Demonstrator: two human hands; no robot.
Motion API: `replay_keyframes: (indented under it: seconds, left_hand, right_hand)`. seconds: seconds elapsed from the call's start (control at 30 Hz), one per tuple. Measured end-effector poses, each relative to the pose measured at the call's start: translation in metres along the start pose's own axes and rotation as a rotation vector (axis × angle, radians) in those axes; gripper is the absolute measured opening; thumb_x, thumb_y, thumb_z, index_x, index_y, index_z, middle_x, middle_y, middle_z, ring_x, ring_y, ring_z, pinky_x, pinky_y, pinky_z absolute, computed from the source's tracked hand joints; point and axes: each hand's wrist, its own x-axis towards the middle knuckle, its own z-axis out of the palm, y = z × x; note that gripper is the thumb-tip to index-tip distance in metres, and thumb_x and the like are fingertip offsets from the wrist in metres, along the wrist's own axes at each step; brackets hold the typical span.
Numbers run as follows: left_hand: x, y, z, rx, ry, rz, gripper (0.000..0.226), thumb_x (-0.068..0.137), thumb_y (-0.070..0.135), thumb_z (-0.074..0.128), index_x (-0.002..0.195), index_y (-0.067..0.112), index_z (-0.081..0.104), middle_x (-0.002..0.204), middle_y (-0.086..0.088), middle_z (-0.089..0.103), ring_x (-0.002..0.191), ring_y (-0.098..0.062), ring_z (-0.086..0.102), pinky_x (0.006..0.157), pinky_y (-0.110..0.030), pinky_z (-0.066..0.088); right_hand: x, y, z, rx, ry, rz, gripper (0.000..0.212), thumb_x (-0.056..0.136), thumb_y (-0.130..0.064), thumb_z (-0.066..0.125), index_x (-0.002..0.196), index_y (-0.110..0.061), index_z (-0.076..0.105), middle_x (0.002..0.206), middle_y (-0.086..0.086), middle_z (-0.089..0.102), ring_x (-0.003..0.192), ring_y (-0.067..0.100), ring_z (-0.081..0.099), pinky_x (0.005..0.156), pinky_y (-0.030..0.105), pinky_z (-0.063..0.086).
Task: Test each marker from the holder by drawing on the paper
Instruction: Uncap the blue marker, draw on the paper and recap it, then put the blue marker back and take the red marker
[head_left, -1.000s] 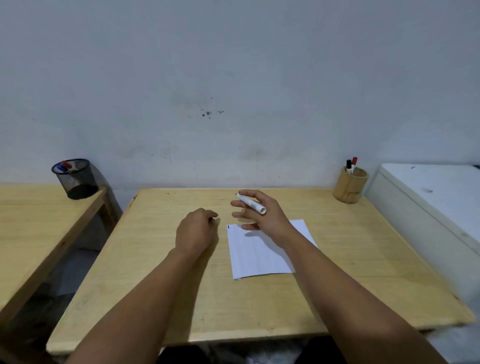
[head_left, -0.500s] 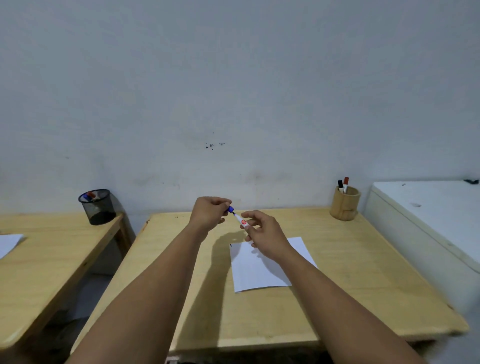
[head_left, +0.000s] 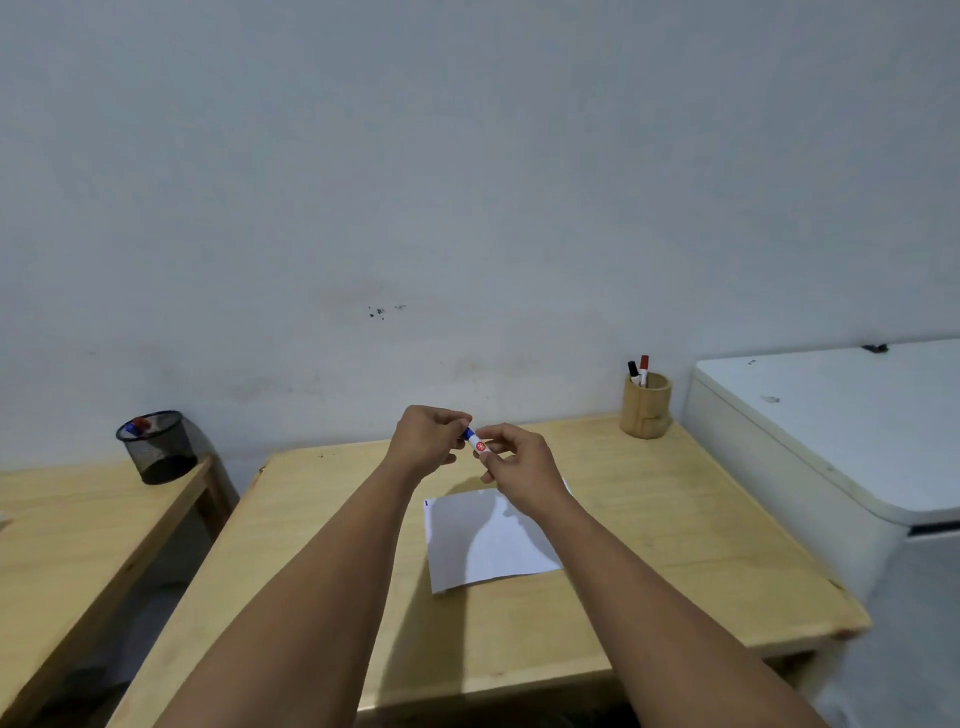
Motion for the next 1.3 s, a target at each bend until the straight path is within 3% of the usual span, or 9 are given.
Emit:
replay_keyframes:
  seconds: [0.13,0.23,0.47,0.67,0.93,1.03,1.13,1.23,1.3]
  left_hand:
    - [0.013,0.013,0.045,0.005,-0.163,-0.003,0.037,0.102,0.025,0.057,0.138,0.021,0.063,0.108,-0.007,0.071,0.099,-0.026,0.064,0.079,-0.033,0.055]
    - [0.036,0.021,0.091,0.118,-0.197,0.098,0.056,0.1,0.021,0.055,0.155,0.028,0.042,0.117,-0.002,0.066,0.096,-0.021,0.061,0.084,-0.033,0.051]
    - [0.093,0.025,0.203,0.281,-0.197,0.184,0.083,0.09,0.034,0.074,0.16,0.025,0.029,0.152,-0.007,0.051,0.136,-0.025,0.052,0.108,-0.043,0.047]
    - [0.13,0.022,0.284,0.275,-0.189,0.175,0.105,0.077,0.048,0.083,0.16,0.023,0.025,0.16,-0.007,0.041,0.142,-0.026,0.046,0.107,-0.043,0.046]
    - [0.151,0.015,0.319,0.226,-0.091,0.222,0.077,0.071,0.058,0.084,0.135,0.032,0.05,0.127,0.011,0.067,0.112,-0.014,0.065,0.08,-0.035,0.055]
    - [0.153,0.01,0.321,0.229,-0.066,0.218,0.071,0.072,0.057,0.082,0.131,0.035,0.05,0.12,0.012,0.07,0.105,-0.013,0.068,0.078,-0.038,0.058]
    - [0.153,0.009,0.32,0.242,-0.064,0.214,0.07,0.071,0.057,0.082,0.129,0.036,0.05,0.118,0.013,0.071,0.103,-0.013,0.069,0.079,-0.04,0.058]
    - [0.153,0.009,0.319,0.26,-0.07,0.204,0.068,0.07,0.056,0.083,0.128,0.038,0.05,0.117,0.015,0.071,0.103,-0.014,0.069,0.08,-0.042,0.058]
    - [0.154,0.009,0.319,0.27,-0.074,0.2,0.069,0.071,0.056,0.083,0.128,0.038,0.049,0.116,0.015,0.071,0.103,-0.014,0.069,0.08,-0.042,0.058]
  right_hand:
    - [0.017,0.016,-0.051,-0.035,0.072,0.051,0.036,0.103,-0.012,0.067,0.139,-0.017,0.067,0.096,0.0,0.067,0.072,0.016,0.071,0.064,0.024,0.05]
    - [0.051,0.018,-0.115,-0.132,0.29,0.037,0.028,0.1,-0.005,0.065,0.125,-0.012,0.076,0.087,-0.001,0.064,0.079,0.019,0.061,0.074,0.027,0.045]
    - [0.127,0.01,-0.242,-0.184,0.684,0.004,0.009,0.099,-0.015,0.067,0.104,-0.013,0.074,0.081,-0.004,0.071,0.076,0.017,0.067,0.075,0.031,0.053]
    - [0.171,0.043,-0.272,-0.241,0.63,0.096,0.02,0.095,-0.011,0.074,0.114,-0.013,0.069,0.097,-0.002,0.07,0.09,0.023,0.071,0.088,0.039,0.058]
    - [0.201,0.07,-0.269,-0.261,0.528,0.119,0.016,0.089,-0.013,0.074,0.102,-0.017,0.065,0.094,0.0,0.072,0.09,0.023,0.073,0.087,0.041,0.062]
    - [0.202,0.074,-0.266,-0.299,0.511,0.137,0.009,0.085,-0.028,0.073,0.084,-0.027,0.064,0.083,-0.01,0.069,0.081,0.017,0.069,0.084,0.041,0.059]
    - [0.202,0.073,-0.263,-0.312,0.534,0.183,0.017,0.081,-0.046,0.07,0.088,-0.031,0.069,0.092,-0.014,0.073,0.095,0.016,0.07,0.097,0.046,0.055]
    - [0.203,0.071,-0.264,-0.376,0.493,0.255,0.023,0.08,-0.046,0.068,0.097,-0.03,0.072,0.09,-0.019,0.072,0.096,0.015,0.067,0.099,0.044,0.045]
    - [0.206,0.071,-0.263,-0.424,0.411,0.309,0.023,0.077,-0.045,0.071,0.079,-0.022,0.069,0.073,-0.016,0.068,0.085,0.018,0.067,0.091,0.043,0.047]
